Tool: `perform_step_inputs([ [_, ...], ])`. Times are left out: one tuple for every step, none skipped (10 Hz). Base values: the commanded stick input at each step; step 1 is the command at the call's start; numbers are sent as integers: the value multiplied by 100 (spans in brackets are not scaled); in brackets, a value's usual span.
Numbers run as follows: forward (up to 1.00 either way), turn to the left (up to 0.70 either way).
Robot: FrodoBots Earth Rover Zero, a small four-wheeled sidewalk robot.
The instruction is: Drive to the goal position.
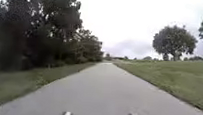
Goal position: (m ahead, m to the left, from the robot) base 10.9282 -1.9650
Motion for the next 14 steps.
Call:
perform_step_inputs([
  [70,0],
  [70,0],
  [70,0],
  [70,-1],
  [70,-5],
  [70,-32],
  [70,-32],
  [70,-29],
  [70,-13],
  [70,0],
  [70,0],
  [70,0],
  [70,0],
  [70,0],
])
